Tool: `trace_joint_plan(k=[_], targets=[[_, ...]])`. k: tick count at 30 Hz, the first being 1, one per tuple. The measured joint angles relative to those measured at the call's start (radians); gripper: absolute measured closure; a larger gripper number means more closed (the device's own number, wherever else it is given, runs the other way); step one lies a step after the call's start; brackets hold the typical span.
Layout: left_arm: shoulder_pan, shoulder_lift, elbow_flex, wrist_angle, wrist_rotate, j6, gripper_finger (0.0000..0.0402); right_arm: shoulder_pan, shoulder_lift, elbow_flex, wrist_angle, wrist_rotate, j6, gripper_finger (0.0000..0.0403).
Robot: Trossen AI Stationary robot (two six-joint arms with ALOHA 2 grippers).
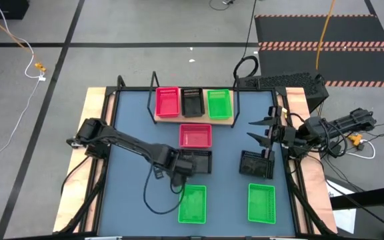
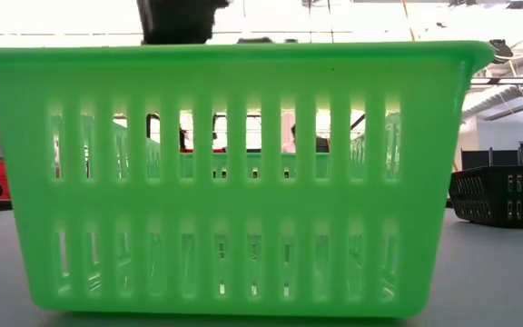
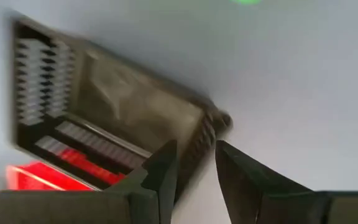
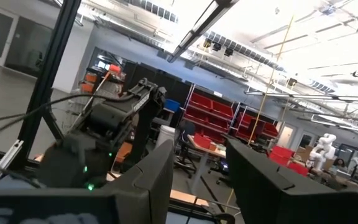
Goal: Stack baskets on shelf by color
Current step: Stack the left black basket on the black basket on the shelf
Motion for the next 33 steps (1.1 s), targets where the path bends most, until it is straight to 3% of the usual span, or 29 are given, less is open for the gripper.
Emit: trace_joint_plan(k=[3,8,11,14,16,18,21,27,30,33], targets=[[0.006,0.004,-0.006,-0.101,-0.005,-0.017,0.0289,0.0,0.001,0.0,0.008,0.0,0.004,0.0261],[0.008,0.002,-0.005,-0.027,-0.025,-0.012,0.0289,0.0,0.001,0.0,0.008,0.0,0.003,0.0261],[0.007,0.002,-0.005,0.182,-0.071,0.032,0.0289,0.0,0.001,0.0,0.015,0.0,-0.002,0.0261],[0.014,0.002,-0.005,0.494,-0.079,-0.026,0.0289,0.0,0.001,0.0,0.024,0.0,0.009,0.0261],[0.026,0.001,-0.004,0.675,-0.025,-0.12,0.0289,0.0,0.001,0.0,0.031,0.0,0.026,0.0261],[0.041,0.0,-0.003,0.745,0.11,-0.185,0.0289,0.0,0.001,0.0,0.031,0.0,0.041,0.0261],[0.057,0.0,-0.003,0.676,0.263,-0.208,0.0289,0.0,0.001,0.0,0.025,0.0,0.043,0.0261],[0.013,-0.016,-0.005,0.374,0.316,-0.323,0.0289,0.0,0.001,0.0,0.004,0.0,0.04,0.0261],[-0.045,-0.026,-0.005,0.245,0.324,-0.225,0.0289,0.0,0.002,0.0,0.004,0.0,0.04,0.0261],[-0.094,-0.027,-0.005,0.218,0.263,-0.173,0.0289,0.0,0.005,0.0,0.01,0.0,0.042,0.0261]])
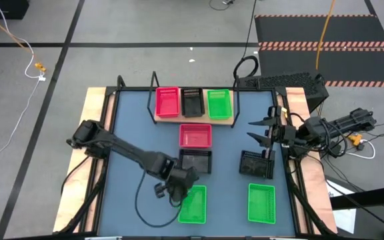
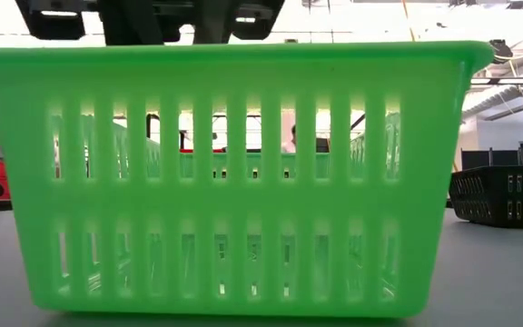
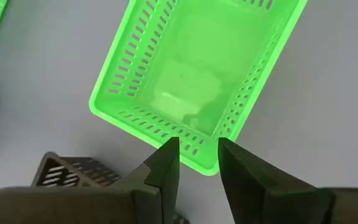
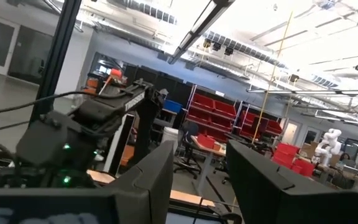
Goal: Stack baskets on shelf by color
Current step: Stack the left black basket on the black basket on the shelf
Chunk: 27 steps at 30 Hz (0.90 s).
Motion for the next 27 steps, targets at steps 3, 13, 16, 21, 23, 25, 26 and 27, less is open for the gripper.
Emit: trace_joint_plan(k=[3,13,16,21,23,25,26,27], targets=[[-0.031,0.0,0.0,0.02,-0.05,-0.14,0.0289,0.0,0.004,0.0,0.017,0.0,0.034,0.0261],[-0.077,-0.087,0.0,-0.004,-0.179,-0.452,0.0289,0.0,0.033,0.0,0.066,0.0,0.084,0.0261],[-0.047,-0.112,0.0,0.043,-0.187,-0.466,0.0289,0.0,0.033,0.0,0.065,0.0,0.074,0.0261],[0.005,-0.102,0.001,0.089,-0.187,-0.658,0.0289,0.0,0.033,0.0,0.065,0.0,0.037,0.0261],[0.027,-0.082,0.002,0.102,-0.188,-0.747,0.0289,0.0,0.033,0.0,0.069,0.0,0.03,0.0261],[0.042,-0.066,0.0,0.086,-0.189,-0.779,0.0289,0.0,0.032,0.0,0.073,0.0,0.024,0.0261],[0.048,-0.062,0.0,0.089,-0.184,-0.779,0.0289,0.0,0.032,0.0,0.073,0.0,0.024,0.0261],[0.052,-0.062,0.0,0.094,-0.174,-0.763,0.0289,0.0,0.032,0.0,0.074,0.0,0.024,0.0261]])
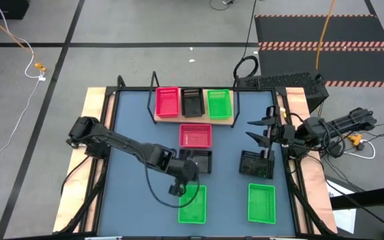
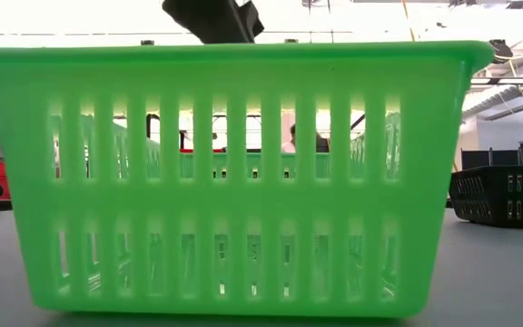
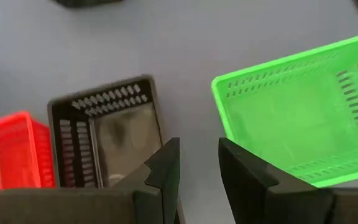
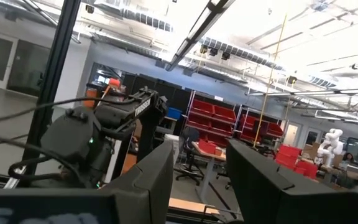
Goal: Stack baskets on shelf by color
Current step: Stack the left black basket on the black basket on the shelf
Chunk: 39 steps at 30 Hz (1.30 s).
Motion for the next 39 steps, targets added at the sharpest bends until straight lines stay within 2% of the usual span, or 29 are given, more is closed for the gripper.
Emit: trace_joint_plan(k=[9,11,14,22,27,30,33,36,39], targets=[[-0.008,0.0,0.001,0.0,0.028,0.263,0.0289,0.0,0.0,0.0,0.001,0.0,-0.002,0.0261],[-0.011,0.0,0.001,0.004,0.025,0.277,0.0289,0.0,0.0,0.0,-0.004,0.0,-0.002,0.0261],[-0.009,-0.001,0.001,0.007,0.02,0.232,0.0289,0.0,0.0,0.0,0.008,0.001,-0.017,0.0261],[-0.007,-0.001,0.001,0.015,0.019,-0.011,0.0289,0.0,0.0,0.0,0.035,0.001,-0.019,0.0261],[-0.03,-0.001,0.001,0.086,0.036,-0.168,0.0289,0.0,0.0,0.0,0.051,0.001,-0.061,0.0261],[-0.051,-0.001,0.001,0.15,0.047,-0.141,0.0289,0.0,0.0,0.0,0.043,0.0,-0.104,0.0261],[-0.054,-0.001,0.001,0.212,0.047,-0.027,0.0289,0.0,-0.003,0.0,0.043,0.006,-0.156,0.0261],[-0.045,-0.001,0.001,0.235,0.046,0.035,0.0289,0.0,-0.003,0.0,0.044,0.067,-0.207,0.0261],[-0.031,-0.001,0.001,0.233,0.046,0.005,0.0289,0.0,-0.003,0.0,0.053,0.147,-0.264,0.0261]])
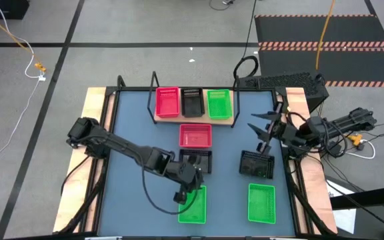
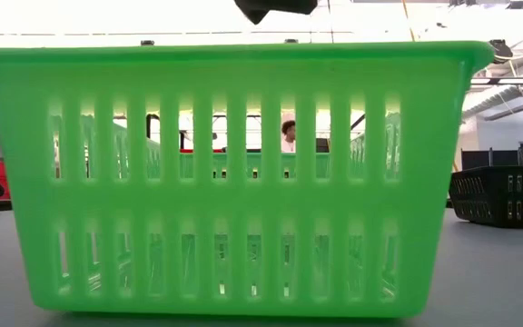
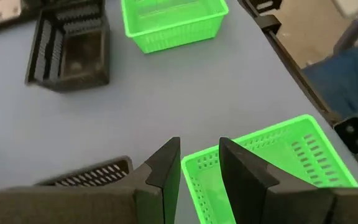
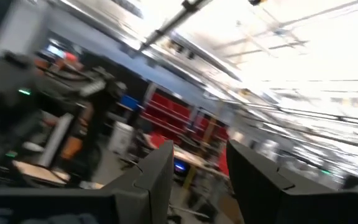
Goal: Stack baskets on shelf by color
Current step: Stack the left black basket on the black basket on the shelf
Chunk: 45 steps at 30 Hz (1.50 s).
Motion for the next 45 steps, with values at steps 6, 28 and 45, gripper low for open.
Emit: trace_joint_plan(k=[6,28,45], targets=[[0.009,0.0,0.0,-0.001,0.045,-0.437,0.0289,0.0,0.0,0.0,0.028,0.113,0.001,0.0261],[-0.361,0.164,0.0,0.189,-0.308,-0.537,0.0289,0.0,0.0,0.0,-0.063,0.111,0.122,0.0261],[-0.364,0.263,0.0,0.118,-0.18,-0.682,0.0289,0.005,-0.057,0.0,-0.12,0.35,0.091,0.0261]])
